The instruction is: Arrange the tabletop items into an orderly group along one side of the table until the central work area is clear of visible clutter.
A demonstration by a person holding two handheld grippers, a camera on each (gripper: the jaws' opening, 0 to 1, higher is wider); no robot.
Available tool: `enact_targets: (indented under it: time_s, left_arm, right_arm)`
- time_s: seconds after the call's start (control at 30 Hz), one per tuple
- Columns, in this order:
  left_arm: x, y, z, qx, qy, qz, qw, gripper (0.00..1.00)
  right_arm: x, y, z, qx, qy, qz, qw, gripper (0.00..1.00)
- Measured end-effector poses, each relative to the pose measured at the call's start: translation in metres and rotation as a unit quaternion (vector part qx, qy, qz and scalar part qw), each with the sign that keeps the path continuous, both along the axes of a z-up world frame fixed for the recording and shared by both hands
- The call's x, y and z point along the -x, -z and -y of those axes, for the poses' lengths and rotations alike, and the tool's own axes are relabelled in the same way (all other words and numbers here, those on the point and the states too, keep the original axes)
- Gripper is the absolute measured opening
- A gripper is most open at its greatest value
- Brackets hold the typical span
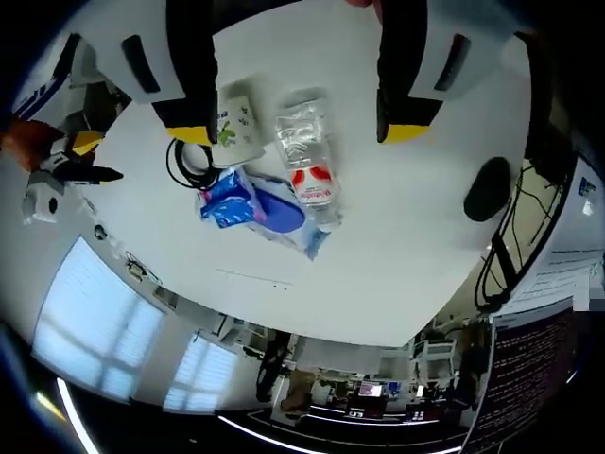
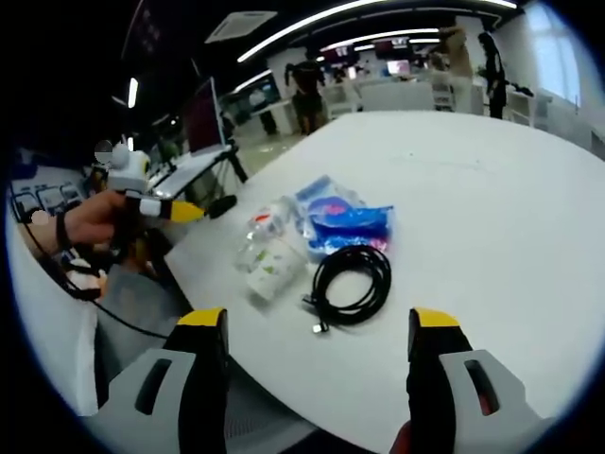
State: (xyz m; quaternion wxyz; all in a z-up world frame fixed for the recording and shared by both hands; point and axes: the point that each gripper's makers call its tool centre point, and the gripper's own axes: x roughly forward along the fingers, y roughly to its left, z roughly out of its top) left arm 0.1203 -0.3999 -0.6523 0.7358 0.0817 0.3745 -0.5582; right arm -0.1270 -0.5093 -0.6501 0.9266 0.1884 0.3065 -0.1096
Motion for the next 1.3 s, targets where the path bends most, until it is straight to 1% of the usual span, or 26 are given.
enact_targets:
  time_s: [0.17,0.43,0.67,0.8,1.03,1.3]
  left_arm:
    - [-0.001,0.004,0.011,-0.005,-0.004,-0.004,1.0,0.67]
    - [0.0,0.021,0.024,-0.029,0.008,-0.009,0.9995,0.67]
    - [-0.006,0.025,0.032,-0.04,0.007,-0.008,0.9991,0.66]
    - [-0.01,0.028,0.035,-0.041,-0.001,-0.018,0.999,0.66]
    - [-0.015,0.031,0.041,-0.048,-0.009,-0.025,0.9985,0.66]
    - [-0.011,0.043,0.049,-0.065,-0.011,-0.04,0.997,0.65]
  right_arm:
    - [0.004,0.001,0.004,-0.002,0.006,-0.002,1.0,0.76]
    - [0.011,0.003,0.006,-0.006,0.012,-0.005,0.9999,0.76]
    - [0.015,0.007,0.005,-0.01,0.016,-0.007,0.9998,0.76]
    - [0.015,0.007,0.005,-0.011,0.017,-0.006,0.9998,0.76]
    - [0.012,0.007,0.004,-0.011,0.017,-0.002,0.9998,0.76]
    - [0.013,0.007,0.002,-0.014,0.02,0.003,0.9997,0.76]
